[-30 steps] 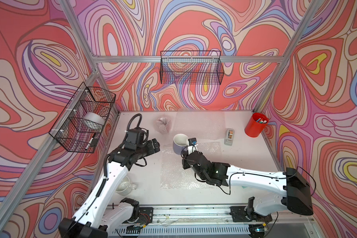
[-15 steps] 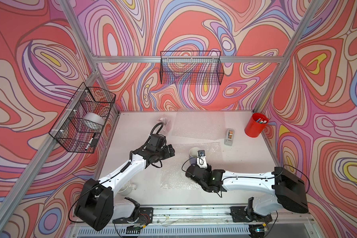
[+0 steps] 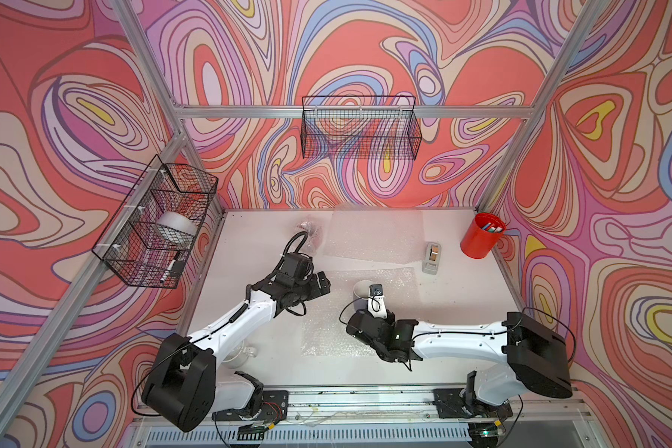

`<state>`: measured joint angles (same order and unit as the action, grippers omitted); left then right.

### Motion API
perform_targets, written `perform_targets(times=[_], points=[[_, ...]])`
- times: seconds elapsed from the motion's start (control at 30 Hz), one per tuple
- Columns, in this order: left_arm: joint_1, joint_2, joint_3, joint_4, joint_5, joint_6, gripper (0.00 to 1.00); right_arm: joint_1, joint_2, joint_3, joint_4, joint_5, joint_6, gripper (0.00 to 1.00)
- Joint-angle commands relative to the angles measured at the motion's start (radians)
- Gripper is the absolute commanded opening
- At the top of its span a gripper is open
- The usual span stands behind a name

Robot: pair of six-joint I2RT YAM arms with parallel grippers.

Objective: Wrap mugs in bubble wrap
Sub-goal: Place the mug on the bubble wrap.

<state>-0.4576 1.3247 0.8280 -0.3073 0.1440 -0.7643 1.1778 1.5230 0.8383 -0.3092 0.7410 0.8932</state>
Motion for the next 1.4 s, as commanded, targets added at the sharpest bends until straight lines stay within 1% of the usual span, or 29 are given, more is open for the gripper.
perform_targets(times=[0.0, 0.17, 0.37, 0.4, 0.43, 0.5, 0.63, 0.73, 0.83, 0.97, 1.1, 1.17, 1.3, 1.37], points=[[-0.003, 0.02, -0.018, 0.025, 0.013, -0.019, 0.93, 0.028, -0.054, 0.016, 0.004, 0.047, 0.027, 0.0], [-0.004, 0.03, -0.02, 0.032, 0.016, -0.023, 0.94, 0.038, -0.03, 0.003, -0.02, 0.02, 0.069, 0.0], [-0.004, 0.028, -0.026, 0.028, 0.012, -0.025, 0.93, 0.039, 0.023, 0.007, -0.026, -0.032, 0.084, 0.0], [-0.005, 0.028, -0.027, 0.03, 0.012, -0.026, 0.93, 0.039, 0.026, 0.01, -0.027, -0.042, 0.082, 0.01], [-0.004, 0.028, -0.03, 0.029, 0.01, -0.026, 0.93, 0.039, 0.03, 0.01, -0.027, -0.054, 0.082, 0.08], [-0.005, 0.027, -0.037, 0.034, 0.01, -0.028, 0.93, 0.038, 0.026, 0.006, -0.025, -0.075, 0.081, 0.19], [-0.007, 0.029, -0.052, 0.035, 0.013, -0.036, 0.93, 0.039, 0.006, -0.001, -0.021, -0.109, 0.062, 0.35], [-0.006, 0.034, -0.068, 0.074, 0.017, -0.04, 0.93, 0.038, -0.007, -0.003, -0.018, -0.138, 0.049, 0.42], [-0.014, 0.048, -0.077, 0.083, 0.026, -0.038, 0.93, 0.038, -0.023, -0.004, -0.024, -0.154, 0.047, 0.47], [-0.049, 0.076, -0.073, 0.094, 0.027, -0.016, 0.92, 0.037, -0.036, -0.005, -0.028, -0.152, 0.049, 0.48], [-0.079, 0.123, -0.064, 0.104, 0.031, -0.016, 0.89, 0.014, 0.012, 0.034, -0.093, -0.159, 0.08, 0.51], [-0.085, 0.138, -0.07, 0.119, 0.035, -0.025, 0.88, -0.004, 0.032, 0.036, -0.086, -0.183, 0.082, 0.51], [-0.092, 0.159, -0.088, 0.148, 0.032, -0.042, 0.86, -0.033, 0.062, 0.037, -0.054, -0.213, 0.07, 0.48], [-0.093, 0.169, -0.099, 0.16, 0.032, -0.049, 0.86, -0.041, 0.071, 0.04, -0.038, -0.215, 0.063, 0.38]])
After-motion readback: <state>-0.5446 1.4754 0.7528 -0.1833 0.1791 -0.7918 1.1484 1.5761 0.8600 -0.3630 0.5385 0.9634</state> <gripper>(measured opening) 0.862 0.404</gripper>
